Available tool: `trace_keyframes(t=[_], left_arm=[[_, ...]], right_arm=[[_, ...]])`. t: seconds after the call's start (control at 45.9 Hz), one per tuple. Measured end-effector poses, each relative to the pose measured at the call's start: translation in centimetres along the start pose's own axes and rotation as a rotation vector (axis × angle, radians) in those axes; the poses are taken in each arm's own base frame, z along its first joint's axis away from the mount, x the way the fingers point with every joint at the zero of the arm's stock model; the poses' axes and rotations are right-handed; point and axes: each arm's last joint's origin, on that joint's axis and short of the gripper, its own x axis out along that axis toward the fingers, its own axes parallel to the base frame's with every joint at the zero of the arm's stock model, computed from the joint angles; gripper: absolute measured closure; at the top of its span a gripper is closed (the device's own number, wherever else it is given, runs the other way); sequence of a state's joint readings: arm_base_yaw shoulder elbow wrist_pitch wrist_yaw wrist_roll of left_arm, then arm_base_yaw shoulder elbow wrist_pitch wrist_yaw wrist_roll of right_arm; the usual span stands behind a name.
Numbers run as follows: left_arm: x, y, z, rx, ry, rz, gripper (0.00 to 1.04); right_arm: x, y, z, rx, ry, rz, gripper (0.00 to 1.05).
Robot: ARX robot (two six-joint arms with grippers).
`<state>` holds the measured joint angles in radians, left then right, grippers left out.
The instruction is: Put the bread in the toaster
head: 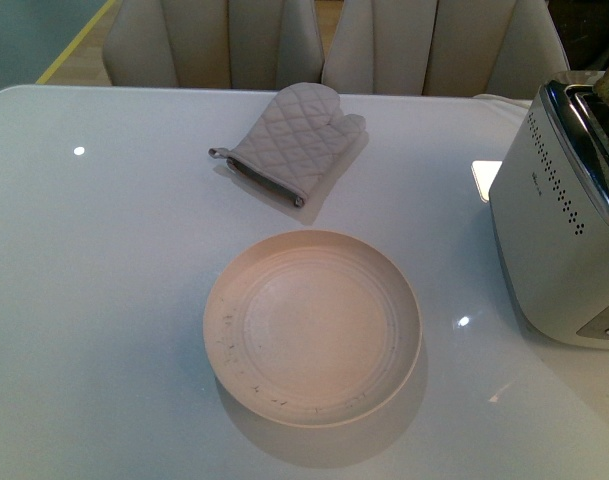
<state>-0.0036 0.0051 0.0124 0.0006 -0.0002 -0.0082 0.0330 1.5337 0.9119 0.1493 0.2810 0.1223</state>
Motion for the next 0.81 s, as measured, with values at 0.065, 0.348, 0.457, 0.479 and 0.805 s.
trace_keyframes(t=[0.065,0.348,0.457,0.479,0.805], left_arm=[[0.0,0.0,0.0,0.0,0.0,0.0,0.07],[0.0,0.0,0.0,0.0,0.0,0.0,0.07],[0.0,0.0,0.0,0.0,0.0,0.0,0.07],[0.0,0.0,0.0,0.0,0.0,0.0,0.07],[0.0,0.0,0.0,0.0,0.0,0.0,0.07]], right_arm=[[0.3,0.0,-0.2,0.011,0.005,-0.009,1.02],[0.6,0.5,-1.1,0.027,0.014,-0.026,1.02],[0.4,0.8,-1.8,0.021,0.025,-0.022,1.02],[0.3,0.8,-2.1,0.017,0.03,-0.02,1.02],[-1.7,0.6,-4.2,-0.006,0.073,-0.014,1.02]])
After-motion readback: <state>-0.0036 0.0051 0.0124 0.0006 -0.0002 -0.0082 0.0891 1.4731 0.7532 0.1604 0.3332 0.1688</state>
